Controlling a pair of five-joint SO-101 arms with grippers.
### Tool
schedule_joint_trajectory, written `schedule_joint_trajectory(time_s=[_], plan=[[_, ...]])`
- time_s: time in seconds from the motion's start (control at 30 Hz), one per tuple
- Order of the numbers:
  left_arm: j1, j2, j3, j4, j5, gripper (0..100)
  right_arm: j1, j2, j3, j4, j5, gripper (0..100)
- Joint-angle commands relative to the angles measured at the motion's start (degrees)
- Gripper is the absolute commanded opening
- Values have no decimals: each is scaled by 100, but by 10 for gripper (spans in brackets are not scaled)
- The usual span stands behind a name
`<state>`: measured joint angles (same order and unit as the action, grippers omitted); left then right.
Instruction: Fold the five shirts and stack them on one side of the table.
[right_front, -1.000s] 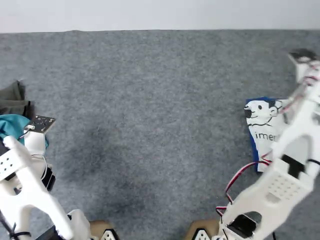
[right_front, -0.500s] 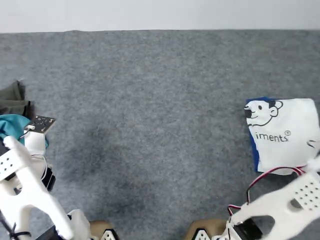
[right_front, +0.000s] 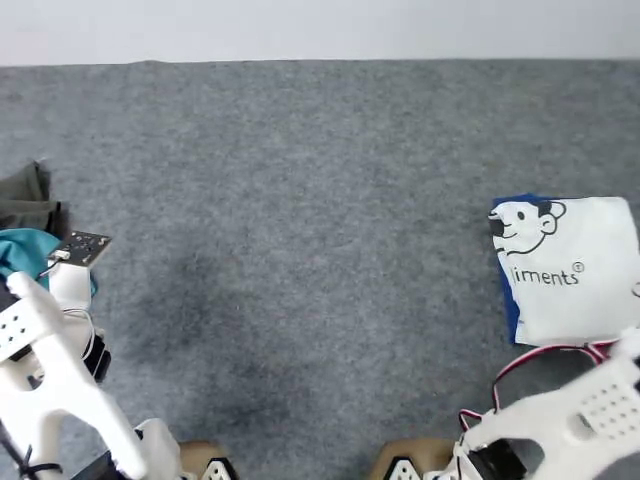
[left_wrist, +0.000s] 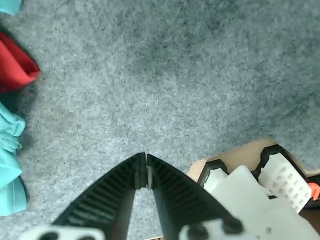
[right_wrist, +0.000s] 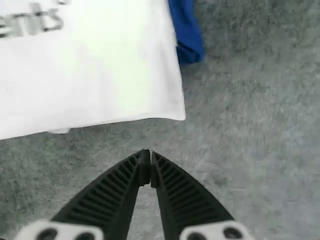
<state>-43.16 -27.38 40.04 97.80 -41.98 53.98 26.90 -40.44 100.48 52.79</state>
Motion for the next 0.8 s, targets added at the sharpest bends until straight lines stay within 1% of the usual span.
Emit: schedule_joint_trajectory(time_s=[0.0,0.13,0.23,0.33,0.4,0.47,0.57,0.67,0.77], plan=[[9,-167,-154,18,123,8,-198,-998,-97,242,0,11],[35,-448,-716,9,1011,9,-426,-1666,457,242,-53,10],[53,-686,-1112,0,1187,12,-690,-2246,1248,242,-413,10],[18,-730,-1226,-18,1143,30,-1033,-2993,2251,242,-712,11],[-123,-730,-1218,-9,1134,80,-1314,-3582,2954,242,-862,13],[-404,-721,-1226,-79,1116,141,-1648,-4154,3648,233,-1046,13],[-905,-712,-1209,-571,1002,193,-2255,-4910,4695,233,-1389,14],[-1213,-431,-1182,-1073,492,199,-2791,-5455,5574,224,-1600,14],[-1468,88,-1270,-1521,202,199,-3029,-5815,6136,224,-1635,13]])
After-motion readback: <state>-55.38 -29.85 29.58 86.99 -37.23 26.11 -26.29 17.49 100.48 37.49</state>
